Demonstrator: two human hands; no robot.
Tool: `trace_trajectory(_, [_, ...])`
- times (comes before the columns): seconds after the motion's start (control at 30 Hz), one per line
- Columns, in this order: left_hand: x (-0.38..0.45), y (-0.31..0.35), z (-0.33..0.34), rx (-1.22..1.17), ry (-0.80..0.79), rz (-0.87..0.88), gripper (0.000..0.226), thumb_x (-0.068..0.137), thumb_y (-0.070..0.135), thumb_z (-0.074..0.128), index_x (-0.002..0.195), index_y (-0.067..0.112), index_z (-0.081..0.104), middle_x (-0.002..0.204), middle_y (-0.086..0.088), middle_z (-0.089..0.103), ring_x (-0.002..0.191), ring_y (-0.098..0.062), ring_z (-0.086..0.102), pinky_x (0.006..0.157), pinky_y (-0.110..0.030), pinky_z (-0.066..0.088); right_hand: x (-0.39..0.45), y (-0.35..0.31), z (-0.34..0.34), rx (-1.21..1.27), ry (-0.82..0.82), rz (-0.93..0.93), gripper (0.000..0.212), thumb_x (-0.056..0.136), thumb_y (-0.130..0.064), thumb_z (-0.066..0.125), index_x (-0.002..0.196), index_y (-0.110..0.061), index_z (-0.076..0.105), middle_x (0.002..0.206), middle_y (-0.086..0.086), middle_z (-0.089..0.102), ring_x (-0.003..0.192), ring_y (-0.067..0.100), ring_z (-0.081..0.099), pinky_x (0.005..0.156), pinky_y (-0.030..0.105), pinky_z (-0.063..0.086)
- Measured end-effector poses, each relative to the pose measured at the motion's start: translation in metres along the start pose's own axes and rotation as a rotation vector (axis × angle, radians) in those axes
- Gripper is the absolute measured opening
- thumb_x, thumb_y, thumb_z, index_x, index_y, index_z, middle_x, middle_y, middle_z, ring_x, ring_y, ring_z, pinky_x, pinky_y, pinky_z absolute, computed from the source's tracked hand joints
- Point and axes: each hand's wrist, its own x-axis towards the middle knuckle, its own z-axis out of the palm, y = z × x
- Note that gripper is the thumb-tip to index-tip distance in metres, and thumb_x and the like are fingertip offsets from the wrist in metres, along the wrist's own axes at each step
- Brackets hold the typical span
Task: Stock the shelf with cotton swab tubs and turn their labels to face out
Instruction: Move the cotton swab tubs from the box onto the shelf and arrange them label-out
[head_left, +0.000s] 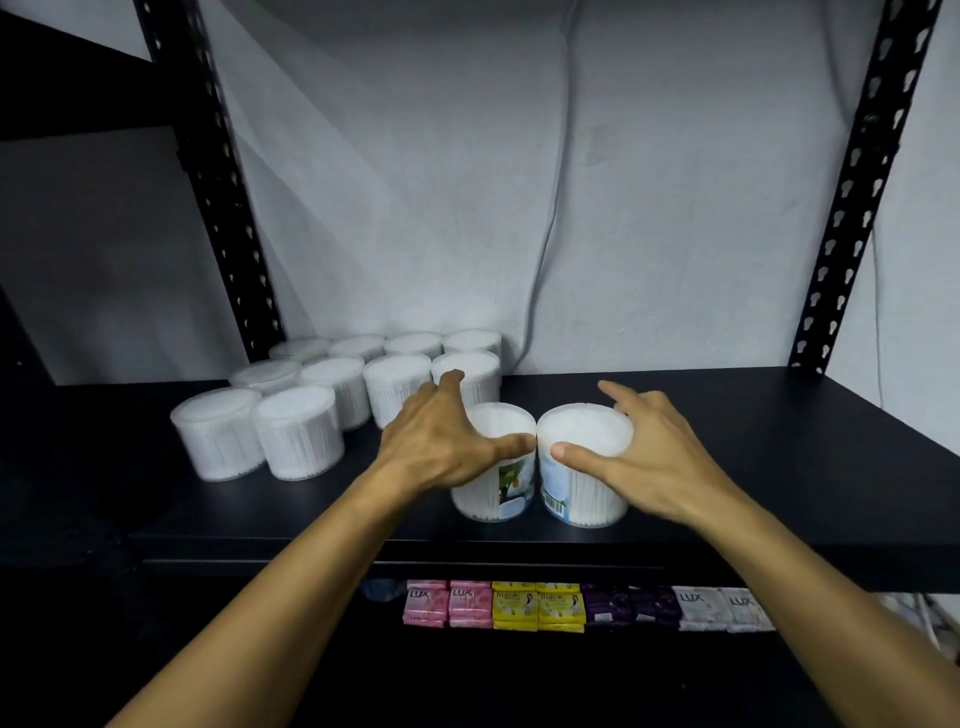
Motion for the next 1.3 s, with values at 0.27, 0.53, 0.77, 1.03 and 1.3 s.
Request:
trace_trajectory(0.27, [0.005,-0.005,-0.004,-0.264,-0.175,0.061,0.109,0.067,0.044,0.083,0.153,0.026,0.018,0.139,0.006,0.049,0.119,-0.014,0.051,0.093,-0.026,0.039,0.015,0.019,-0.021,0.152,-0.209,-0.079,0.082,0.066,-0.043,0.078,0.137,-0.046,0.036,0.137,-0.008,0.047,0.124,0.009,0.046,0.106,0.034,0.037])
trace_trajectory(0.53, [0.002,-0.018,0.002,-0.460,-0.224,0.098,0.108,0.070,0.038,0.085,0.153,0.039,0.015,0.151,0.008,0.038,0.133,-0.013,0.040,0.100,-0.025,0.033,0.013,0.023,-0.021,0.292,-0.369,-0.133,0.074,0.061,-0.049,0.062,0.129,-0.062,0.036,0.150,-0.020,0.029,0.138,0.005,0.026,0.116,0.040,0.023])
trace_trajectory(0.77, [-0.011,-0.010,0.012,-0.342,0.052,-0.001,0.125,0.049,0.074,0.079,0.151,0.031,0.022,0.143,0.002,0.045,0.126,-0.017,0.049,0.104,-0.041,0.044,-0.004,0.022,-0.003,0.120,0.047,-0.064,0.089,0.065,-0.064,0.070,0.142,-0.037,0.034,0.139,-0.010,0.031,0.130,0.008,0.032,0.109,0.032,0.031])
trace_trajectory(1.03, [-0.010,-0.015,0.023,-0.568,0.005,-0.001,0.112,0.065,0.043,0.087,0.152,0.030,0.019,0.130,0.011,0.051,0.115,-0.011,0.051,0.090,-0.023,0.038,0.003,0.042,0.005,0.383,0.002,-0.041,0.079,0.066,-0.045,0.078,0.135,-0.043,0.041,0.131,-0.015,0.044,0.120,0.012,0.048,0.100,0.036,0.046])
trace_trajectory(1.3, [-0.008,-0.026,0.031,-0.715,-0.087,0.056,0.112,0.059,0.045,0.083,0.152,0.035,0.022,0.133,0.021,0.052,0.119,-0.002,0.053,0.099,-0.021,0.042,0.008,0.049,0.003,0.584,-0.145,-0.092,0.072,0.064,-0.039,0.071,0.132,-0.044,0.047,0.136,-0.020,0.045,0.123,0.004,0.045,0.093,0.022,0.041])
